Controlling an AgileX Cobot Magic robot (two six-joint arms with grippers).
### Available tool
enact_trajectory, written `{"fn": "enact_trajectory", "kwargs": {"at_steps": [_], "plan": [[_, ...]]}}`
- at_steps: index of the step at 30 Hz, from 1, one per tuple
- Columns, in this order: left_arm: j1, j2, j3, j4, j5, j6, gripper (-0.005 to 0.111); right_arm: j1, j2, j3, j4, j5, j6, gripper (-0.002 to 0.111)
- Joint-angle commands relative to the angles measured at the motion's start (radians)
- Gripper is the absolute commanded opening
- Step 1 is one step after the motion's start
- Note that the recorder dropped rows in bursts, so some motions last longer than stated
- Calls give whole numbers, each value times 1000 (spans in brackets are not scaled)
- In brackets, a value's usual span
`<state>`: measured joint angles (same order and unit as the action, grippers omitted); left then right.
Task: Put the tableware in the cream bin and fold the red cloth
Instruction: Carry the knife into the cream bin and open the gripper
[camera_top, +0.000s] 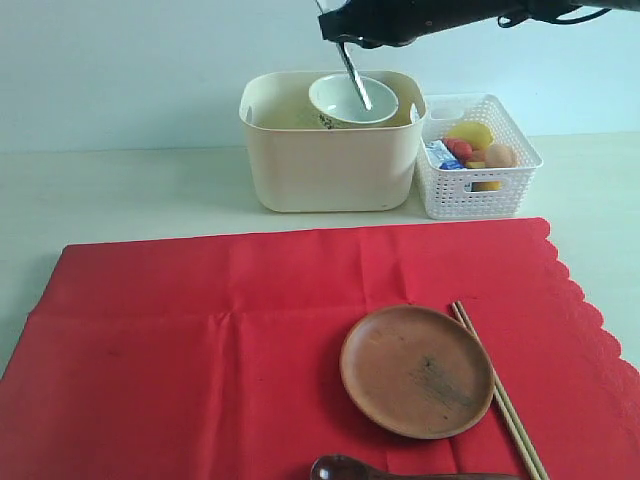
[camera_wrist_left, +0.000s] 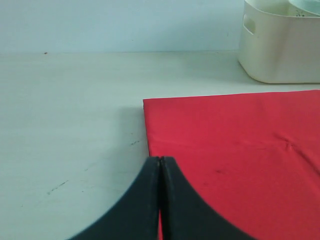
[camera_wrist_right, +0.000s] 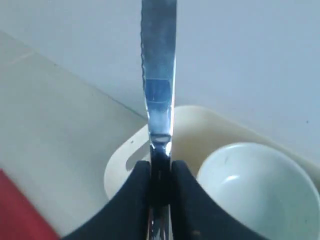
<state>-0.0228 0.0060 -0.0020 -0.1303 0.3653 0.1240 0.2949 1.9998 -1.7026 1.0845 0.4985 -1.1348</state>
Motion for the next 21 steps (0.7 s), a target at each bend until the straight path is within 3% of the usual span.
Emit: {"fn": "enact_trajectory", "kwargs": {"at_steps": [1,7,14,17,21], "plan": [[-7,-6,2,-4,-10,-2,0,-30,109,-93,306,12,-303,0],[-7,-6,2,-4,-10,-2,0,-30,396,-396,362,130,-366,0],[-7,-6,2,-4,-10,-2,0,-30,513,-480,398,230,-382,0],[-7,-6,2,-4,-10,-2,0,-30,526,-480,344,221,-389,7],[-7,-6,2,-4,-10,-2,0,-30,529,-480,244,222,-374,24]]}}
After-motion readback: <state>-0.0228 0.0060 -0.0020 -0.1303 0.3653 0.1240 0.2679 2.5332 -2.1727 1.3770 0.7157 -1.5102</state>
